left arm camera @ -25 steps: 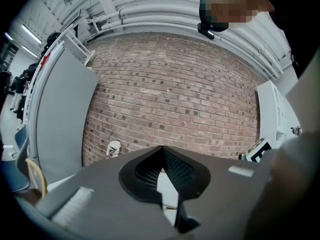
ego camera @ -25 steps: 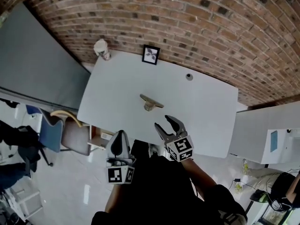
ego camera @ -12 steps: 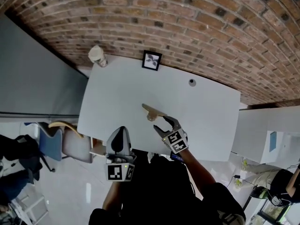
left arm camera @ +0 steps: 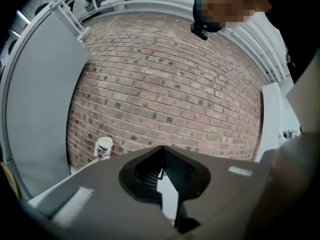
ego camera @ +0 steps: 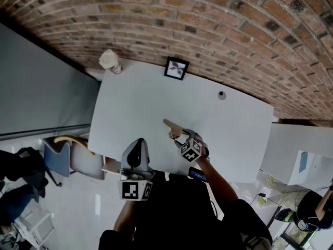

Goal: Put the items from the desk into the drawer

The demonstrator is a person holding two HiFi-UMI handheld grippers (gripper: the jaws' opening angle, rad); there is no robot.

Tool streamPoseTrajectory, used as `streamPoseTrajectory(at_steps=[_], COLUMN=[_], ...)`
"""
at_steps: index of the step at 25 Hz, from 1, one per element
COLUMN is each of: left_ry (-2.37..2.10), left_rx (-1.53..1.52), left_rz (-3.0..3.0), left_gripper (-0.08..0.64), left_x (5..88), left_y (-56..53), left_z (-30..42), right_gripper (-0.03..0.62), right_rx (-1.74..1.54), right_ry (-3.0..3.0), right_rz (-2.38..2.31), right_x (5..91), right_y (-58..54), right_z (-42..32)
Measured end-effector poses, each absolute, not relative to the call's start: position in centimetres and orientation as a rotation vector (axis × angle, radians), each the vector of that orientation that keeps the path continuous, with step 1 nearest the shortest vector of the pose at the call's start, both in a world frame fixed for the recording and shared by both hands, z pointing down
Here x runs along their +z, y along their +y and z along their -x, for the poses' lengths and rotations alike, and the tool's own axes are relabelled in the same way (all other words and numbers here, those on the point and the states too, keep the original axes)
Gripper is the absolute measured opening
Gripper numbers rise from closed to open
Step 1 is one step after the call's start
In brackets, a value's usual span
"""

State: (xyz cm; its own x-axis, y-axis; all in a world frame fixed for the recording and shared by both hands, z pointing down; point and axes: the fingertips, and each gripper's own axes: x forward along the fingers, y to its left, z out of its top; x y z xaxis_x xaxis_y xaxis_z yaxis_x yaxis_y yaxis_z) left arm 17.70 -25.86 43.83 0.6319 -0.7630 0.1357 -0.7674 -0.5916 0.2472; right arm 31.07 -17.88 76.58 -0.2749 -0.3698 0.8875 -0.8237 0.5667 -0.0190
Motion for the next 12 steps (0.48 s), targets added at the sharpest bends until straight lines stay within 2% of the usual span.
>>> streamPoseTrajectory(at_steps=[8,12], left_ry=[-1.231,-1.225], left_rx=[0.050,0.041], left_rz=[-2.548,-2.546], left_gripper=[0.020,0.020], left_x=[44.8,44.8], left_y=[-28.4,-29.0], left_z=[-17.5,-17.4], right_gripper=[0.293,0.249], right_rx=[0.580,0.562], right_ry=[-1.818,-1.816], right_rz=[-0.886,-0.848], right_x=[79.8,80.0], right_y=[-19.3,-19.6], right_z=[-30.2,-30.2])
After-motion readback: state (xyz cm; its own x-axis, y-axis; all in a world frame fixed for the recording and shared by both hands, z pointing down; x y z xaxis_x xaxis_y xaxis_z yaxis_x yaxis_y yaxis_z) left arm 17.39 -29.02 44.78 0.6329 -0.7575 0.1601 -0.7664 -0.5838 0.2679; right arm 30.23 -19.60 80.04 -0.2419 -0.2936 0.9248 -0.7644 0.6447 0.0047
